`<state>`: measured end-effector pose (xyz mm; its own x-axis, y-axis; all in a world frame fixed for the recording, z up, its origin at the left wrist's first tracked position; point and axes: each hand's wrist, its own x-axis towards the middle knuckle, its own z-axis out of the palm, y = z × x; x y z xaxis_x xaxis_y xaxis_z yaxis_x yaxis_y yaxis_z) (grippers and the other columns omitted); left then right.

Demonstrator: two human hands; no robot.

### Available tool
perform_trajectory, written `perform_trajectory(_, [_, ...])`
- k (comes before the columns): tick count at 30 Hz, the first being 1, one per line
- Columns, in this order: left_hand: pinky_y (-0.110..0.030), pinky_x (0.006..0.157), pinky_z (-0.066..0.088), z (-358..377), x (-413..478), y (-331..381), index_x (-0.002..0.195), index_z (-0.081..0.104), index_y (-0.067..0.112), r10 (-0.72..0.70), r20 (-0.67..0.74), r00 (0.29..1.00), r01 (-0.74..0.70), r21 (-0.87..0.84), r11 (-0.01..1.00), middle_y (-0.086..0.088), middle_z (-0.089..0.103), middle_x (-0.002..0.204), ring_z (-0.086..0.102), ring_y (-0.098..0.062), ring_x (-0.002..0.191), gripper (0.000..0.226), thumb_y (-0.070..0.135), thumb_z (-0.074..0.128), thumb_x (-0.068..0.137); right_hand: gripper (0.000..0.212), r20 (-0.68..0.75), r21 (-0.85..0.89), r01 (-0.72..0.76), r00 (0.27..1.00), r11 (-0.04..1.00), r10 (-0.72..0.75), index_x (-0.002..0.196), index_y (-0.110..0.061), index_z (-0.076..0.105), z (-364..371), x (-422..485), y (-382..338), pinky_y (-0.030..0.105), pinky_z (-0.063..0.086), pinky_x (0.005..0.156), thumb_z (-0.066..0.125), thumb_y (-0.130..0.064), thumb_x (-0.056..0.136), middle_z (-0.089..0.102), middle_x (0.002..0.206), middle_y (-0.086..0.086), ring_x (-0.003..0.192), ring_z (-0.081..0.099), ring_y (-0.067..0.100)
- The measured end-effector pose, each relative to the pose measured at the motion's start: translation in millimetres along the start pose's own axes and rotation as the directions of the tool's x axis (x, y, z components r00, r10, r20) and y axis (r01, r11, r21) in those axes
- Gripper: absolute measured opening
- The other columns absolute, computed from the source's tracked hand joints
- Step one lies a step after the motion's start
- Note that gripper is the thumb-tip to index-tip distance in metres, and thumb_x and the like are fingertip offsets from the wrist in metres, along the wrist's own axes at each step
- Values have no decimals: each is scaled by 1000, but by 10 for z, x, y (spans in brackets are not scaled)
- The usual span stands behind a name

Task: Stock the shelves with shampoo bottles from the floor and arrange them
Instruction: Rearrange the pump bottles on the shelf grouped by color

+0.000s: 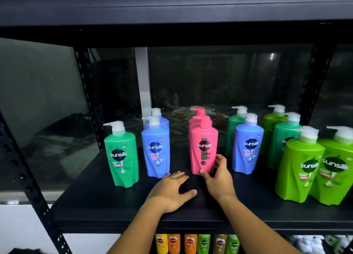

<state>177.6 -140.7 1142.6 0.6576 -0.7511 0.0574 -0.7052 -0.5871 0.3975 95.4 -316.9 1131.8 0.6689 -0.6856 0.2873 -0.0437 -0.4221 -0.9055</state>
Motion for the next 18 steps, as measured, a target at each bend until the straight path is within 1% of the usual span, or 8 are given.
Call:
perform_trajectory(3, [-27,124,13,10,5,-8,155,38,35,5,-2,1000,-5,-2,1000,19,27,164,15,-4,154,77,73,52,90,64,-4,-4,2,1000,1000,-2,134,-27,41,0,-3,-4,22,43,95,78,-12,84,55,107,-29,103,57,-2])
perform_trajectory(6, [-27,125,13,17,13,-18,155,39,34,11,-4,1000,-11,-4,1000,19,27,164,14,-2,153,77,73,52,89,64,-4,-12,4,1000,1000,-4,135,-26,41,-2,1,-8,19,41,91,77,-12,84,52,104,-33,94,55,-10])
perform_trajectory(8, [-28,125,13,16,15,-17,155,39,35,8,-3,1000,-8,-11,1000,19,27,164,14,-2,153,77,73,52,89,64,-4,-18,1,1000,1000,-1,135,-25,41,-4,6,-10,19,41,91,77,-12,85,52,103,-34,92,53,-15])
perform_trajectory(10, [-29,125,14,19,18,-20,155,38,36,2,1,1000,-2,-12,1000,20,27,164,14,-3,154,78,73,52,89,64,-10,-23,-1,1000,1000,1,135,-26,41,-5,12,-5,19,41,90,77,-12,85,52,102,-34,92,54,-11])
perform_trajectory(13, [-31,126,16,28,22,-28,155,38,36,-2,1,1000,2,-6,1000,20,26,164,15,-4,154,79,75,51,88,64,-11,-32,4,1000,999,-4,135,-27,41,-3,11,4,20,42,89,77,-14,84,51,102,-35,92,54,-11])
perform_trajectory(18, [-30,126,15,28,23,-21,155,38,35,3,-5,1000,-3,1,1000,20,26,164,15,-4,154,78,73,52,89,64,-14,-39,8,1000,999,-8,136,-27,40,1,20,16,21,43,89,77,-15,85,52,101,-32,98,55,-2])
